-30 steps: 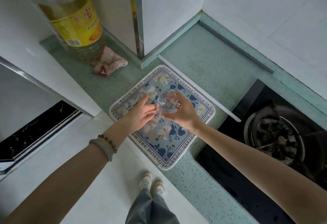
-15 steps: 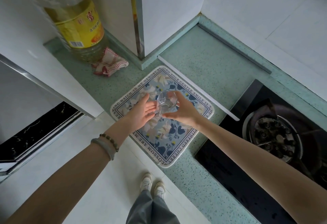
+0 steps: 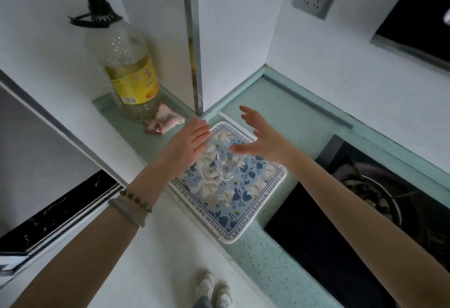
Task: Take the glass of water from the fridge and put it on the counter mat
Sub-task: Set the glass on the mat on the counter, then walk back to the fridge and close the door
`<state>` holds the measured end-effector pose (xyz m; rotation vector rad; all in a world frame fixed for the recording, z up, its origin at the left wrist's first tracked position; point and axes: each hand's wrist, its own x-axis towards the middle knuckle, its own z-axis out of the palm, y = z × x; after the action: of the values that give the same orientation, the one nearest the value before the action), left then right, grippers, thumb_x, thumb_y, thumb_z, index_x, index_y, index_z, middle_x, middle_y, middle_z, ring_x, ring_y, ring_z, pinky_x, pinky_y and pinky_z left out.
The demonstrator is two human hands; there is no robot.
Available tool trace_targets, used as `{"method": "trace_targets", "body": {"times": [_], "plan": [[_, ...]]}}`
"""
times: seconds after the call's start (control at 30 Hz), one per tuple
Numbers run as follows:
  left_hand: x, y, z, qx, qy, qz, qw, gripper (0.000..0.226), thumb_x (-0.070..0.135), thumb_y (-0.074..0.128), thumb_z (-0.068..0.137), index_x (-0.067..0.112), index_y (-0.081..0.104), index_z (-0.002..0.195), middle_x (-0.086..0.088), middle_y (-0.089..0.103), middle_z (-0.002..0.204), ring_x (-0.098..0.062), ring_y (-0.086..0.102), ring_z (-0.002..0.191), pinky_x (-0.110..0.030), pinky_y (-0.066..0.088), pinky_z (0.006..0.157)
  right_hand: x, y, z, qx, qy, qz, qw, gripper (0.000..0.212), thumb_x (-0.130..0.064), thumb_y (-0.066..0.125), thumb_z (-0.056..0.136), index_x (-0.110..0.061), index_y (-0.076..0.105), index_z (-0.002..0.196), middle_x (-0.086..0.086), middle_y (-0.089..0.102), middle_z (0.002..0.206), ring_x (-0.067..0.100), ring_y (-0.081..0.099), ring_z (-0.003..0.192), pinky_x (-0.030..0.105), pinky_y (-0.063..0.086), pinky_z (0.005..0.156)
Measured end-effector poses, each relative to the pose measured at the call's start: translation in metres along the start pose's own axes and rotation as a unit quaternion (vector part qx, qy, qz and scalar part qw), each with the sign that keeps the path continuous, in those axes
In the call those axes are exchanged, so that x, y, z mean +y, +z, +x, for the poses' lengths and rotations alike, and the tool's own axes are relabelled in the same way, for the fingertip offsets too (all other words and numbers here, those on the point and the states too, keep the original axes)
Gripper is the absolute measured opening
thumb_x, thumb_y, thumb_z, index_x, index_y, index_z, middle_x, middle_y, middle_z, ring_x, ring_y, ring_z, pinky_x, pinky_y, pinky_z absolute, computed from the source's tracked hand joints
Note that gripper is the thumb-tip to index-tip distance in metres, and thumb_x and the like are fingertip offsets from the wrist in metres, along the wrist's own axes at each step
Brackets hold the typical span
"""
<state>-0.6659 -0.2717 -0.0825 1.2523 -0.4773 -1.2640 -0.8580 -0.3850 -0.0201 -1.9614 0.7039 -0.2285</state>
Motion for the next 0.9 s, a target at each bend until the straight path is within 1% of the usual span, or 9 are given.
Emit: {"method": "trace_targets", "body": {"times": [0.07,0.13,0.2,0.33,0.4,0.43,0.57,0.7,0.9], "plan": [[0.021,0.010,-0.012,-0.005,0.046,0.007,0.999,0.036,0.043,0.042,0.097,0.019,0.052,0.122,0.003,0.060,0.125,-0.006,0.058,0.113,-0.023,0.048,0.091,-0.016,-0.006,-0.011,0.030,-0.017,0.043,0.999,0.107,-0.043,0.084,0.062,-0.038,0.018,0.146,0.003,0.031,0.154,0.009,0.029,0.137,0.032,0.027,0.109],[0.040,0.021,-0.028,0.006,0.116,0.043,0.992,0.036,0.042,0.051,0.089,0.024,0.052,0.120,0.004,0.056,0.127,-0.006,0.056,0.115,-0.026,0.046,0.096,-0.031,-0.011,-0.023,0.064,-0.040,0.079,0.994,0.105,-0.037,0.085,0.065,-0.044,0.018,0.145,0.003,0.031,0.154,0.011,0.029,0.140,0.028,0.027,0.108],[0.058,0.034,-0.048,0.011,0.198,0.105,0.975,0.048,0.052,0.060,0.078,0.036,0.048,0.121,0.011,0.053,0.129,-0.004,0.052,0.120,-0.025,0.043,0.101,-0.046,-0.016,-0.037,0.102,-0.066,0.104,0.987,0.106,-0.038,0.086,0.063,-0.047,0.018,0.144,0.002,0.032,0.153,0.009,0.031,0.139,0.031,0.028,0.113],[0.083,0.059,-0.087,-0.042,0.313,0.183,0.931,0.077,0.061,0.076,0.066,0.048,0.035,0.130,0.023,0.039,0.140,0.009,0.037,0.132,-0.011,0.035,0.103,-0.072,-0.024,-0.068,0.165,-0.114,0.144,0.969,0.111,-0.049,0.085,0.056,-0.046,0.019,0.144,-0.002,0.032,0.153,0.008,0.034,0.139,0.036,0.029,0.116],[0.090,0.071,-0.103,-0.054,0.363,0.223,0.903,0.084,0.056,0.078,0.067,0.054,0.030,0.136,0.026,0.035,0.146,0.004,0.031,0.139,-0.012,0.029,0.107,-0.080,-0.027,-0.086,0.194,-0.138,0.146,0.960,0.110,-0.047,0.086,0.057,-0.047,0.019,0.144,-0.002,0.031,0.153,0.007,0.034,0.139,0.036,0.029,0.116],[0.091,0.076,-0.109,-0.064,0.380,0.239,0.891,0.088,0.051,0.079,0.069,0.051,0.027,0.140,0.024,0.033,0.149,0.001,0.028,0.141,-0.013,0.027,0.109,-0.083,-0.028,-0.094,0.205,-0.145,0.144,0.957,0.109,-0.046,0.086,0.058,-0.048,0.019,0.144,-0.002,0.030,0.154,0.007,0.033,0.140,0.035,0.029,0.116],[0.090,0.098,-0.130,-0.101,0.406,0.283,0.863,0.101,0.040,0.080,0.071,0.036,0.017,0.150,0.012,0.027,0.156,-0.005,0.024,0.145,-0.020,0.023,0.114,-0.090,-0.030,-0.124,0.235,-0.158,0.121,0.951,0.107,-0.037,0.084,0.063,-0.042,0.017,0.147,-0.003,0.027,0.156,0.005,0.029,0.141,0.036,0.028,0.117],[0.086,0.117,-0.143,-0.120,0.395,0.287,0.864,0.104,0.034,0.078,0.072,0.029,0.013,0.152,0.009,0.025,0.158,-0.003,0.024,0.144,-0.020,0.022,0.115,-0.087,-0.037,-0.149,0.262,-0.154,0.098,0.948,0.106,-0.025,0.084,0.069,-0.040,0.015,0.148,-0.007,0.026,0.155,0.001,0.030,0.140,0.035,0.029,0.115],[0.084,0.146,-0.133,-0.189,0.387,0.280,0.858,0.109,0.043,0.079,0.068,0.024,0.012,0.153,0.007,0.024,0.158,-0.004,0.025,0.144,-0.026,0.024,0.117,-0.079,-0.048,-0.188,0.334,-0.123,0.077,0.931,0.108,-0.019,0.083,0.070,-0.042,0.012,0.148,-0.005,0.022,0.157,0.009,0.031,0.141,0.043,0.033,0.113]]}}
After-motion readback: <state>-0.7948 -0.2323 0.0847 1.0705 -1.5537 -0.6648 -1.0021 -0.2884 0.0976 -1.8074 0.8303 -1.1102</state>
